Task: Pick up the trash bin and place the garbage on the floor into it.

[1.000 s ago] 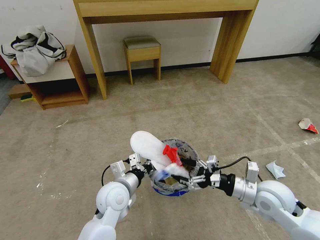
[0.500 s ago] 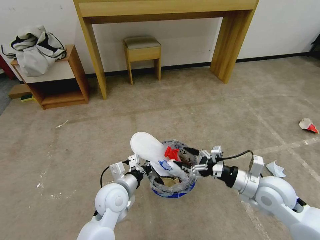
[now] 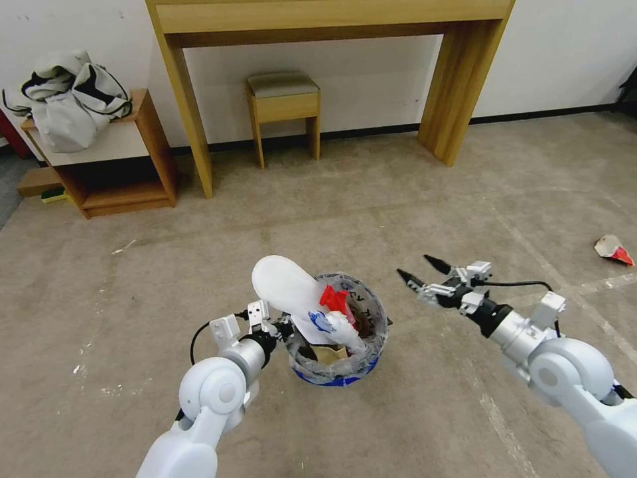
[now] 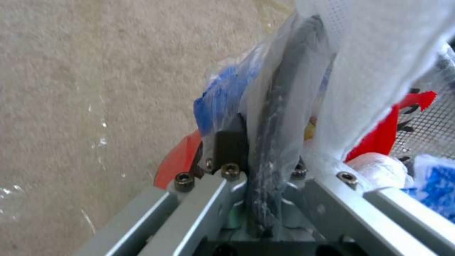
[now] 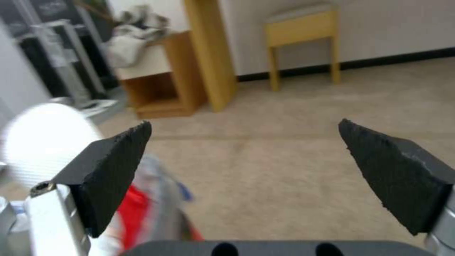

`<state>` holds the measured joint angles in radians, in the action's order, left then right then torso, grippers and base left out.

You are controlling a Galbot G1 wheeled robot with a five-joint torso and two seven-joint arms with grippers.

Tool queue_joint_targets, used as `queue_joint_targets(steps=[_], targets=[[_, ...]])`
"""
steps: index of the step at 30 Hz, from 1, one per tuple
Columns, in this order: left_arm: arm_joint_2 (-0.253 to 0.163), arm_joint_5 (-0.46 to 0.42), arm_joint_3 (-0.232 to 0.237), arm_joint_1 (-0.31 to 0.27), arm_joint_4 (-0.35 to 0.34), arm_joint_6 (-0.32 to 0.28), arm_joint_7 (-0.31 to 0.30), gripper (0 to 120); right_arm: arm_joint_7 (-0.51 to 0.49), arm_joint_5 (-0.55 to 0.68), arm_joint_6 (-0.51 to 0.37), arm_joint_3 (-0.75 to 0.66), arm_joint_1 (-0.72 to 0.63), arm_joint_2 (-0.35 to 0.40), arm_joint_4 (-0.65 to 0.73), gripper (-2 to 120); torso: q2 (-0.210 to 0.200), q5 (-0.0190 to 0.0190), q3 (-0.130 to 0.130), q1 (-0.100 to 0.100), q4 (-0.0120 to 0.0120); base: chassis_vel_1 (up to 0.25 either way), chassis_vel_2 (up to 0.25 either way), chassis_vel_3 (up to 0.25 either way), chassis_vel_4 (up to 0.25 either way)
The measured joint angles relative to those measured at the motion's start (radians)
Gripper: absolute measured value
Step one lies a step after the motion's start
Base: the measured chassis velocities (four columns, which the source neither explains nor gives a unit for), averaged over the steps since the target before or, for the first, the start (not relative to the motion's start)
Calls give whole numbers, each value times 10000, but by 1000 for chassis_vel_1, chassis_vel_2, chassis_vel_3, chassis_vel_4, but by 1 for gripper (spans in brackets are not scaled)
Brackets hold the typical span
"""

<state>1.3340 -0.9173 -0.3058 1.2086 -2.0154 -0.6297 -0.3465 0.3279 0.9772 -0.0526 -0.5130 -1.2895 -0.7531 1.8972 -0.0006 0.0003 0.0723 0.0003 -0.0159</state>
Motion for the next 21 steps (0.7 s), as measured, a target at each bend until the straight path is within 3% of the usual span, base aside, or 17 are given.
queue_joint_targets(steps=[21], targets=[[-144, 821, -85, -348, 354, 71, 76, 1, -605, -1940, 878, -265, 104, -731, -2524, 100, 0, 0, 0, 0, 0, 0, 0, 0, 0]])
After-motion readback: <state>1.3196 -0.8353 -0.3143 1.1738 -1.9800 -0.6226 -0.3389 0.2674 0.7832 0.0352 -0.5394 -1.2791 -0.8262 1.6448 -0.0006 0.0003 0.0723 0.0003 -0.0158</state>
